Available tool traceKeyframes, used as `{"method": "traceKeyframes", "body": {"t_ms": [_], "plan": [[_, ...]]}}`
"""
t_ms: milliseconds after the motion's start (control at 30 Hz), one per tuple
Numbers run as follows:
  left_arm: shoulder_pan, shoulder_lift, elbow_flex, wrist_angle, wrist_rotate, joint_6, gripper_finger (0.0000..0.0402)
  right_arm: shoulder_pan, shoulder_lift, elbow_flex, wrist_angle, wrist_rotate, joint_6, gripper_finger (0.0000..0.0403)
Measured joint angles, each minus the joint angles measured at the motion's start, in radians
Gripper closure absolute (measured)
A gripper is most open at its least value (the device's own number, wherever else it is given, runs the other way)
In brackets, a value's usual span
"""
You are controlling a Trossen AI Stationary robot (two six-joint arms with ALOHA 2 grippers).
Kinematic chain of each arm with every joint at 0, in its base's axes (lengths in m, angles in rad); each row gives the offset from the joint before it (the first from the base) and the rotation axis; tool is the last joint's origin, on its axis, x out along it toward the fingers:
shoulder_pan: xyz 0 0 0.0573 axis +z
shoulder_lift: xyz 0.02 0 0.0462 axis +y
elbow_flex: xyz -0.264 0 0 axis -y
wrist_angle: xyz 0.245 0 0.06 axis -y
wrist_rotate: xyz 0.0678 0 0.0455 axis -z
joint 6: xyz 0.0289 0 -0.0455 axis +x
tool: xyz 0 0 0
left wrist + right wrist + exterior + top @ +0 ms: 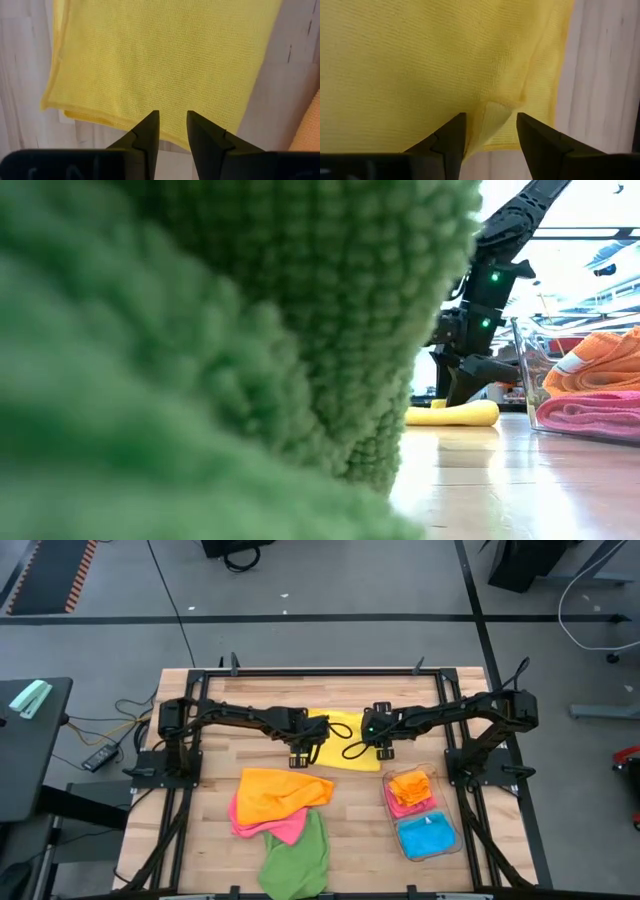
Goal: Fold microfiber towels
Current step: Fold the yellow towel
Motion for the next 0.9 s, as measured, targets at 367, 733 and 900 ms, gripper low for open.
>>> {"method": "traceKeyframes", "body": {"t_ms": [367, 733, 900], "plan": [[0.000, 0.000, 0.000, -0.003, -0.002, -0.008, 0.0302, -0.011, 0.000, 0.000, 0.003, 0.001, 0.024, 0.0352], [0.000, 0.000, 0.000, -0.046, -0.002, -0.028, 0.0320, 0.005, 0.000, 0.122, -0.121, 0.029, -0.008, 0.0385], [0.000, 0.000, 0.000, -0.053, -0.002, -0.047, 0.0326, -0.005, 0.000, 0.122, -0.070, 0.065, -0.049, 0.0390]]}}
